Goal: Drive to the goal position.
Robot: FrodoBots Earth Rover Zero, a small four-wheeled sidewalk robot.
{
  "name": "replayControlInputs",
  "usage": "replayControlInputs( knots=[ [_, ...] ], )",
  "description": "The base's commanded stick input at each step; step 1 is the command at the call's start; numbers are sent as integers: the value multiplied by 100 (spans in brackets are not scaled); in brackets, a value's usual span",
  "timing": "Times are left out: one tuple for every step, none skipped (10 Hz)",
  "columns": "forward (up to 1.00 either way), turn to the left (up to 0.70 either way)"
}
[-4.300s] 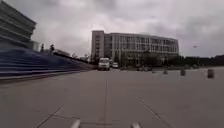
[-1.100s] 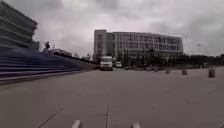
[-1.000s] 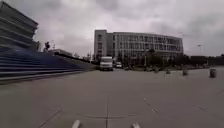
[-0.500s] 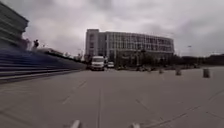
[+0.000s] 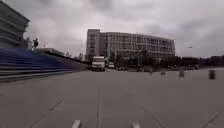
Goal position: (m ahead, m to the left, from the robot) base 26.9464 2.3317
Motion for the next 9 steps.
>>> replayControlInputs(
  knots=[
    [70,0],
    [70,0],
    [70,0],
    [70,0],
    [70,0],
    [70,0],
    [70,0],
    [70,0],
    [70,0]
  ],
)
